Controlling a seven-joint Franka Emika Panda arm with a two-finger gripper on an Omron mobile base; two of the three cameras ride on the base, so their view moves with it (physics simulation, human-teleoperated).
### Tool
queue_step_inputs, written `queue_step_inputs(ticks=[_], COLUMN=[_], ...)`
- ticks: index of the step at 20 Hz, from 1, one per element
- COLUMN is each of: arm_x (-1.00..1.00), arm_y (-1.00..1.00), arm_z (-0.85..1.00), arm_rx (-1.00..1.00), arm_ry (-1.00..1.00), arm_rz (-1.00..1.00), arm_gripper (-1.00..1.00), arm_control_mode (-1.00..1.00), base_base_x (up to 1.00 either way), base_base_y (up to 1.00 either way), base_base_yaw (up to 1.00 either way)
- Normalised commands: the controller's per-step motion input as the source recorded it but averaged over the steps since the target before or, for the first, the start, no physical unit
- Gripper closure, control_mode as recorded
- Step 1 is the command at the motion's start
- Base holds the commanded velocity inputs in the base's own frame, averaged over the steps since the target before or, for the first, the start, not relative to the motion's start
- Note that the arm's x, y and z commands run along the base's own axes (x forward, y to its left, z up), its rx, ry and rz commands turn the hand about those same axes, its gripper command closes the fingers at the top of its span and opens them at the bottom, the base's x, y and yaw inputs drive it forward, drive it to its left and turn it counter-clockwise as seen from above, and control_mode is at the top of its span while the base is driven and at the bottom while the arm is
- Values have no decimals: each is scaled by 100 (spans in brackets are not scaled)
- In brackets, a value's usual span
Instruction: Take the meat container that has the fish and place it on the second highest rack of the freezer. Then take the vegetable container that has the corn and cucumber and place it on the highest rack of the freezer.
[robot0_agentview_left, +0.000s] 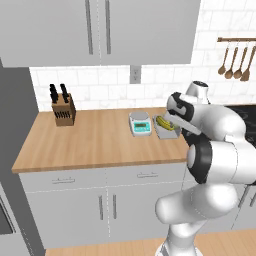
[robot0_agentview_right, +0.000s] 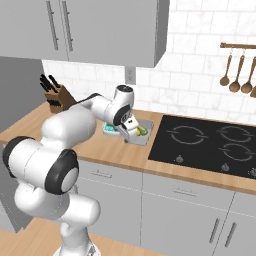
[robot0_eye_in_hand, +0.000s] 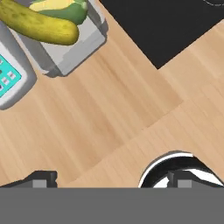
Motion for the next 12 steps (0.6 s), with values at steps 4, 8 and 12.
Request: queue_step_inputs(ticks=[4, 8, 12], arm_x=[33, 24, 23], arm_y=[-10, 0, 0], arm_z=[-16, -17, -22], arm_rx=[9, 5, 2], arm_ry=[3, 2, 2], arm_rz=[-18, -13, -12], arm_gripper=[-100, -100, -100], arm_control_mode=[-100, -100, -100], base_base_x=[0, 0, 0], base_base_y=[0, 0, 0], base_base_yaw=[0, 0, 0])
